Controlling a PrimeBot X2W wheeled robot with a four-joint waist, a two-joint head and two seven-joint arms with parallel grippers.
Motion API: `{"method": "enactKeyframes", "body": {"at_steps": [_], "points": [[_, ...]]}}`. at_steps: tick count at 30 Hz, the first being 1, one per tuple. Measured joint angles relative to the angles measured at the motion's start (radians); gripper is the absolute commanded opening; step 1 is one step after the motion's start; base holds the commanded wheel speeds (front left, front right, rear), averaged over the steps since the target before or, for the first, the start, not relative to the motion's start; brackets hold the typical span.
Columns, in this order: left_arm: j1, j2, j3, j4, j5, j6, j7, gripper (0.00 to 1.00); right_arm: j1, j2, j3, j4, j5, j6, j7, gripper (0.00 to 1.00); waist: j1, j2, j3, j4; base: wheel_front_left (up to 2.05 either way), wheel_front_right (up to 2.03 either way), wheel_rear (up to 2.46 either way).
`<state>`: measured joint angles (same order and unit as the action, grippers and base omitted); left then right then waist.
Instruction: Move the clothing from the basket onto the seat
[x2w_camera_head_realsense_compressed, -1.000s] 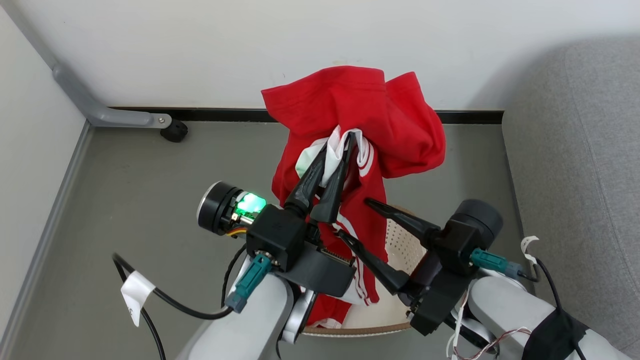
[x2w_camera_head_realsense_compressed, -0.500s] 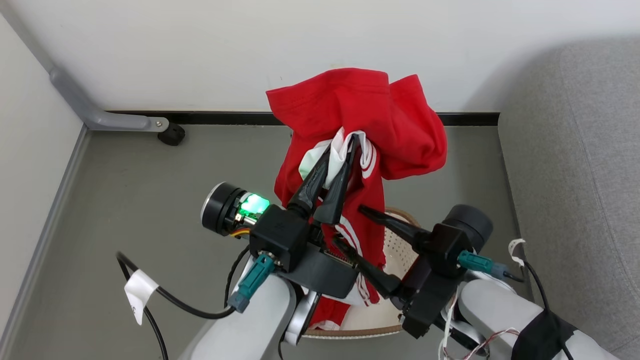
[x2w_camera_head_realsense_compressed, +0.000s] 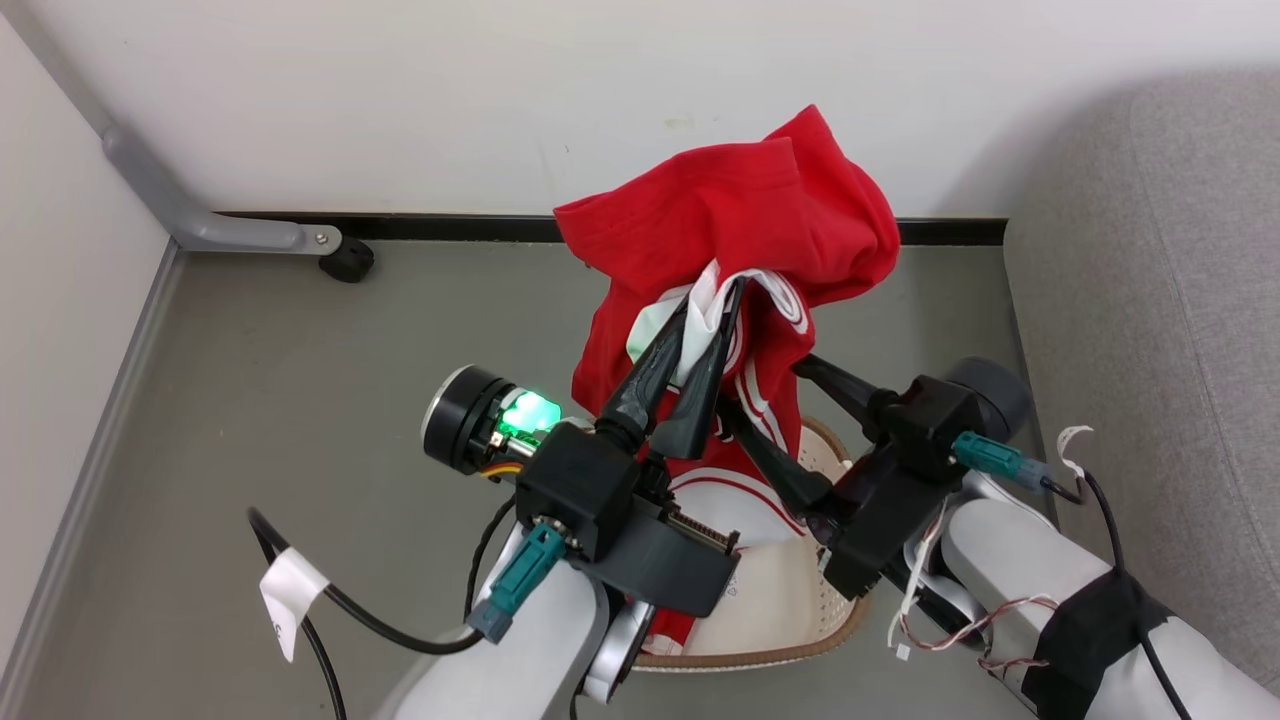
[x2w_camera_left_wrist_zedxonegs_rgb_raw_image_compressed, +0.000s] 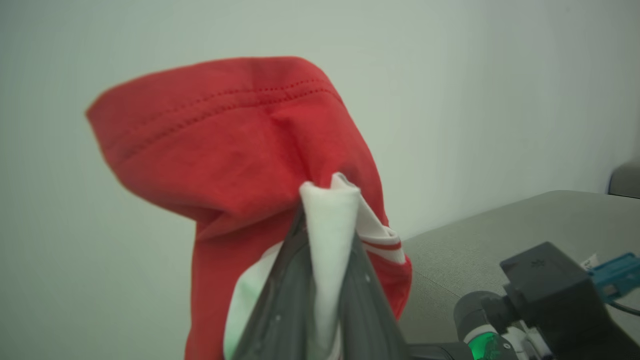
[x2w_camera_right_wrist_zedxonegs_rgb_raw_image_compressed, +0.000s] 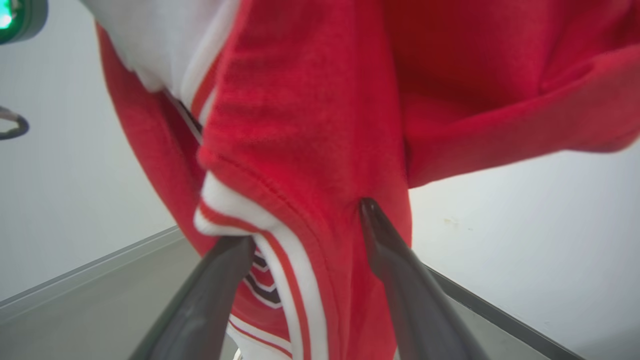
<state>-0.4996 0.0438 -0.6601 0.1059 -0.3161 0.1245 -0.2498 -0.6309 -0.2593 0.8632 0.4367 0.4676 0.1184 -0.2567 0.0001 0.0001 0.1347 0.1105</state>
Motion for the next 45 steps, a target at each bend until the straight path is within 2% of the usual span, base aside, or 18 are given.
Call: {"method": "enactKeyframes", "body": {"at_steps": [3,4,6,25,26,27,28,29,45], "points": [[0.0,0.0,-0.009,-0.004,-0.003,0.0,0.0,0.0,-0.018,0.008,-0.013,0.017,0.0,0.0,0.0,0.99,0.0,0.0,0.003,0.001,0.0,0.0,0.0],[0.0,0.0,-0.013,-0.005,-0.003,0.0,0.0,0.0,-0.023,0.011,-0.017,0.023,0.0,0.0,0.0,0.79,0.0,0.0,0.004,0.001,0.0,0.0,0.0],[0.0,0.0,-0.022,-0.005,-0.007,0.0,0.0,0.0,-0.034,0.016,-0.024,0.037,0.0,0.0,0.0,0.0,0.0,0.0,0.006,0.002,0.0,0.0,0.0],[0.001,0.0,-0.003,0.046,-0.013,0.0,-0.003,0.0,-0.037,0.022,-0.074,0.036,0.035,0.005,0.0,0.0,0.0,0.0,0.014,-0.016,0.0,0.0,0.0],[0.002,0.0,-0.001,0.051,-0.016,0.0,-0.003,0.2,-0.037,0.022,-0.079,0.03,0.035,0.005,0.0,0.0,0.0,0.0,0.014,-0.018,0.0,0.0,0.0],[0.004,0.0,0.001,0.057,-0.02,0.0,-0.003,0.44,-0.036,0.021,-0.083,0.024,0.035,0.005,0.0,0.0,0.0,0.0,0.014,-0.019,0.0,0.0,0.0],[0.007,0.0,0.003,0.062,-0.022,0.0,-0.003,0.75,-0.036,0.021,-0.088,0.018,0.035,0.005,0.0,0.0,0.0,0.0,0.013,-0.021,0.0,0.0,0.0],[0.011,0.0,0.004,0.068,-0.024,0.0,-0.003,1.0,-0.035,0.019,-0.092,0.013,0.036,0.005,0.0,0.0,0.0,0.0,0.013,-0.023,0.0,0.0,0.0],[0.053,0.0,0.028,0.157,-0.028,0.0,-0.003,1.0,-0.037,-0.007,-0.137,-0.042,0.062,0.005,0.0,0.0,0.0,0.0,0.012,-0.078,0.0,0.0,0.0]]}}
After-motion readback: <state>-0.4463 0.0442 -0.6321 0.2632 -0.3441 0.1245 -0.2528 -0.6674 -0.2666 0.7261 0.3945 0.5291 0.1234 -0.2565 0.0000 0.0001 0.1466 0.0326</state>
